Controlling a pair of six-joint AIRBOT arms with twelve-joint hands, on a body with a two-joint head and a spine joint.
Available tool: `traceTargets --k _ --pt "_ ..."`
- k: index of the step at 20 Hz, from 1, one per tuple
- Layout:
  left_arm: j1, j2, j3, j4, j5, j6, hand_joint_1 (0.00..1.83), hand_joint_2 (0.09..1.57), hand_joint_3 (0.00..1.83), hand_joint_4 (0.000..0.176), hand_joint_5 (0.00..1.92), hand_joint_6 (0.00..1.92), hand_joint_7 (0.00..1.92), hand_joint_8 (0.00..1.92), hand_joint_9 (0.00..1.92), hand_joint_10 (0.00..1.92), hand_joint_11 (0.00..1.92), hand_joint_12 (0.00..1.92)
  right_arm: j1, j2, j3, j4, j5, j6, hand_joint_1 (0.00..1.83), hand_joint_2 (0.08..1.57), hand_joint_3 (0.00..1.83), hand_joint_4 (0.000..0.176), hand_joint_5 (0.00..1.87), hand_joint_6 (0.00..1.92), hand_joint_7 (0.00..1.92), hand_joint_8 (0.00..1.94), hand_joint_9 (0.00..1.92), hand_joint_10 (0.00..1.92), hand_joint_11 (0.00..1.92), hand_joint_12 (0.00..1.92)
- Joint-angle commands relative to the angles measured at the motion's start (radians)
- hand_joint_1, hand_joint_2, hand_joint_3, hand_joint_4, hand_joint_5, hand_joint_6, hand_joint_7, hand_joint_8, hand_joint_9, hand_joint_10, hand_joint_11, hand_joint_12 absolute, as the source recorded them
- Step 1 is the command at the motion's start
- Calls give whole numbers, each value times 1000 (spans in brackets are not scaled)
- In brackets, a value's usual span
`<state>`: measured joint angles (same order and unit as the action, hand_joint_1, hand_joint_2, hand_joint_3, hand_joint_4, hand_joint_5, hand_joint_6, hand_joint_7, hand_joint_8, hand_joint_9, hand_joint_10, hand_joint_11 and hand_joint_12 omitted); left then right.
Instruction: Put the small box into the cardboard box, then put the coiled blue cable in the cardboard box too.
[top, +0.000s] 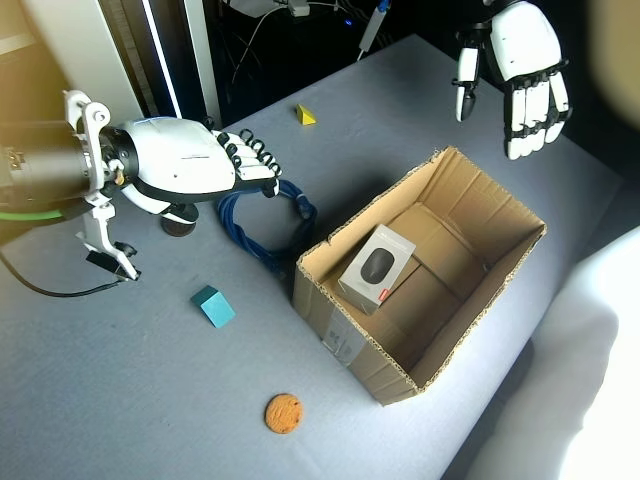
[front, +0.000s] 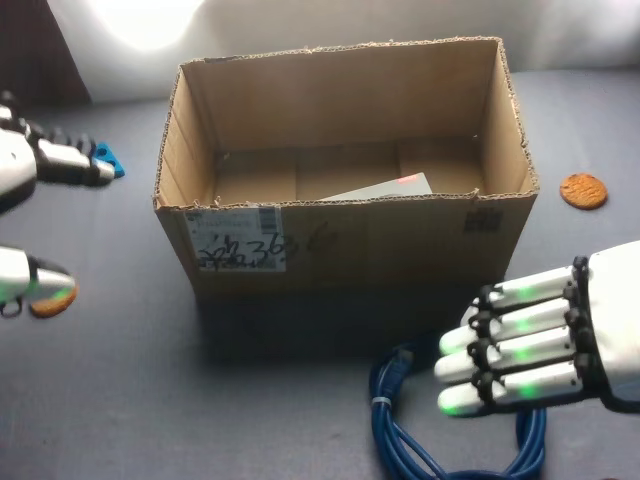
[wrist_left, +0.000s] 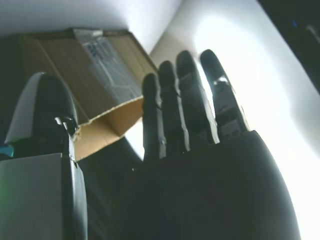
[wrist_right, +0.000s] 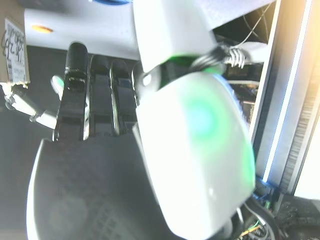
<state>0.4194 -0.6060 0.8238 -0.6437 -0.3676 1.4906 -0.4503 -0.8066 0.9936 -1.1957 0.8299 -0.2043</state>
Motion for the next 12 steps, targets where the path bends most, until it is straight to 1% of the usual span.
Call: traceTargets --k 1,3,5,7,9,10,12 --pt "1 27 2 6 -115 2 836 1136 1 0 382 2 411 3 394 4 0 740 -4 -2 2 41 56 -7 1515 1015 3 0 133 1 126 4 162 7 0 796" --pt "25 35 -13 9 -115 -10 836 1136 0 0 405 7 450 12 426 12 0 778 -11 -23 17 38 40 -10 1569 1036 10 0 143 4 130 3 165 6 0 796" --pt "55 42 -26 28 -116 -41 856 1131 0 0 411 5 453 7 419 5 0 751 -12 -45 31 38 10 -10 1543 1044 9 0 145 2 133 2 178 8 0 824" --pt "83 47 -32 80 -118 -101 830 1139 1 0 382 1 403 0 374 0 0 712 -23 -61 37 35 2 -10 1545 1020 0 0 158 4 132 1 194 9 0 885" --pt "108 52 -36 139 -132 -165 854 1124 0 0 430 11 431 6 396 6 0 757 -34 -73 37 29 -22 -10 1537 1040 5 0 156 1 126 0 166 1 0 792" --pt "117 53 -36 174 -142 -200 855 1118 0 0 445 8 454 8 417 8 0 798 -44 -76 38 28 -26 -10 1541 1037 2 0 173 5 145 5 178 5 0 835" --pt "122 55 -36 233 -142 -251 819 1127 3 0 425 0 450 3 420 6 0 809 -60 -81 43 27 -26 -18 1509 1058 9 0 178 4 138 0 156 0 0 791"
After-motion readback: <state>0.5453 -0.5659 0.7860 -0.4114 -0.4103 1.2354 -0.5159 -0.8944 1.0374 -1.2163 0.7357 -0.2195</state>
